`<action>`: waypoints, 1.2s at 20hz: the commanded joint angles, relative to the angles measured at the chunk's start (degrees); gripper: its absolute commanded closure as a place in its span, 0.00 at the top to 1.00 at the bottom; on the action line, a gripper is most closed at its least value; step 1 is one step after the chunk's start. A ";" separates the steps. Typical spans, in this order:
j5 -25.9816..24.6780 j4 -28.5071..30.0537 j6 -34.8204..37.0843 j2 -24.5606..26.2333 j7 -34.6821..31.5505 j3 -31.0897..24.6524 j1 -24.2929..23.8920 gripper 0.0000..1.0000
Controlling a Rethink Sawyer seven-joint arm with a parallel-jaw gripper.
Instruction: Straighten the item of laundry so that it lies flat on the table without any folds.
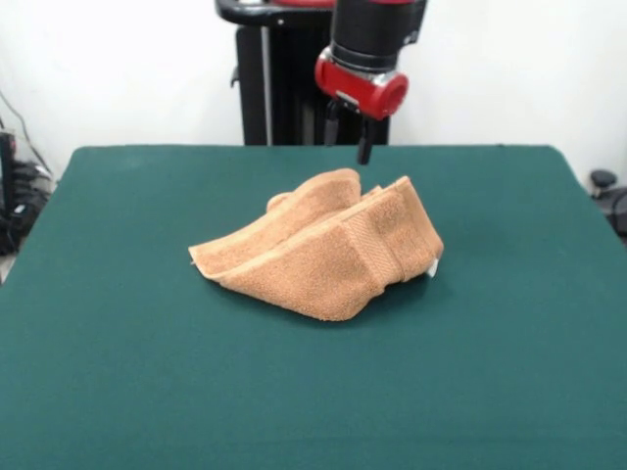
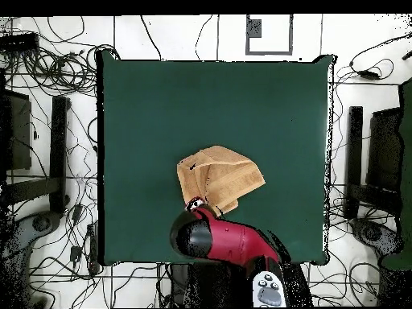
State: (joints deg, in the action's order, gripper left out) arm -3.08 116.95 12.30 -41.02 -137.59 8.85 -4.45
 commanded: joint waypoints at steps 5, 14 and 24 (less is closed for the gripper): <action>4.36 -3.69 5.83 -1.87 -7.83 -0.84 1.92 1.00; 6.11 -5.99 8.43 -1.44 -8.51 0.36 4.18 1.00; 10.51 -8.97 9.53 1.59 -11.91 1.57 8.37 1.00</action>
State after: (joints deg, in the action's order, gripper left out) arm 1.91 112.77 14.43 -41.78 -137.59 11.24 0.22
